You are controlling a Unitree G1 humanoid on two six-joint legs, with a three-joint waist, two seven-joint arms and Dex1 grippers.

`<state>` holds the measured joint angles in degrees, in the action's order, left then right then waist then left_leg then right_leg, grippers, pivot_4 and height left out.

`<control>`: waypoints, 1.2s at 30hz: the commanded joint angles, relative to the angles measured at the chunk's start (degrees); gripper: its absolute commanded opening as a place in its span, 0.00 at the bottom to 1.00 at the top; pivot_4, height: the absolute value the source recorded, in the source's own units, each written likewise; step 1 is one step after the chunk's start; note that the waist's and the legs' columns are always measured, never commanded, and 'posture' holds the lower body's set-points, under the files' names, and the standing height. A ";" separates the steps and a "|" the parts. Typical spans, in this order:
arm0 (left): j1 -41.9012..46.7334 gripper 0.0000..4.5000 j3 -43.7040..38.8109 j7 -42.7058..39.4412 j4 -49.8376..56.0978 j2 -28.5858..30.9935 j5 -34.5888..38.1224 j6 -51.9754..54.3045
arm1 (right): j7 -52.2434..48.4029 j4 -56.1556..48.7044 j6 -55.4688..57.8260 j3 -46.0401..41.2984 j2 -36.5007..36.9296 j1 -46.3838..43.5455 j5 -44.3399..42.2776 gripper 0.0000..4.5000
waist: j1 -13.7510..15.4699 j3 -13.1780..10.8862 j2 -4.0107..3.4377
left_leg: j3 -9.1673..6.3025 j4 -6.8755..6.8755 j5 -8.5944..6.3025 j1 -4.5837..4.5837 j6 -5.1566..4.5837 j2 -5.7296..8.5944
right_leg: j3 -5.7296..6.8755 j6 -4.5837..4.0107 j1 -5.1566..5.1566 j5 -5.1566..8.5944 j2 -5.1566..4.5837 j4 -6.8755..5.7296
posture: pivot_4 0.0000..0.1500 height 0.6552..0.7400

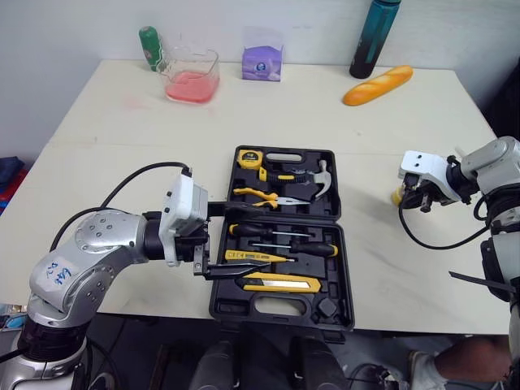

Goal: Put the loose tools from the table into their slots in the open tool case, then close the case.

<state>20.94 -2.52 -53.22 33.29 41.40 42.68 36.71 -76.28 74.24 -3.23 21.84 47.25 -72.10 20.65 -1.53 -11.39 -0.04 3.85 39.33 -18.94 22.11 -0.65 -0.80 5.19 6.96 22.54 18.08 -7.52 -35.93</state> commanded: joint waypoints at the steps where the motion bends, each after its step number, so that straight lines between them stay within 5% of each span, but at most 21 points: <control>1: -1.02 1.00 0.59 -3.52 1.09 0.88 -2.92 -5.86 | -4.70 -4.40 -2.81 -2.38 2.53 -1.57 -1.62 0.01 | -0.06 0.00 0.00 | 0.00 0.00 0.00 0.00 0.00 0.00 | 0.00 0.00 0.00 0.00 0.01 0.00 | 1.00 1.00; 5: -3.35 1.00 0.49 -6.71 -0.10 1.83 -4.20 -8.83 | -13.48 -14.10 -0.13 -3.03 3.72 0.49 -7.25 0.01 | -0.30 -0.02 -0.03 | 0.02 -0.01 0.00 -0.01 0.01 -0.04 | -0.02 0.00 0.02 0.00 0.04 -0.01 | 1.00 1.00; 12: -5.65 1.00 1.61 -8.96 -2.60 2.23 -5.78 -11.26 | -16.22 -65.61 22.72 4.98 17.68 18.53 -32.79 0.01 | 0.75 -0.03 -0.05 | -0.08 0.04 0.01 0.01 0.02 -0.04 | 0.06 -0.01 0.01 0.00 -0.01 -0.02 | 1.00 1.00; 19: -8.41 1.00 1.24 -10.30 -2.55 3.73 -6.66 -11.43 | -16.22 -96.50 34.74 3.22 24.71 31.01 -45.57 0.01 | 1.65 -0.03 -0.05 | -0.16 0.01 -0.02 0.03 -0.01 -0.04 | 0.10 -0.02 0.00 0.00 -0.04 0.04 | 1.00 1.00; 36: -11.34 1.00 0.53 -9.27 -0.86 4.64 -6.50 -10.88 | -13.46 -103.10 37.43 4.96 18.73 38.50 -41.56 0.01 | 1.51 -0.02 -0.02 | -0.12 0.18 -0.03 0.00 -0.09 -0.01 | 0.07 -0.05 -0.04 -0.02 -0.11 0.10 | 1.00 1.00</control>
<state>10.08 -0.97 -62.62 30.72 45.33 35.82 26.10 -88.71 -27.04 33.94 26.75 66.34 -33.80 -21.34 -0.02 -11.41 -0.05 3.73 39.51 -18.97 22.11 -0.74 -0.82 5.26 6.91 22.51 18.06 -7.63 -35.83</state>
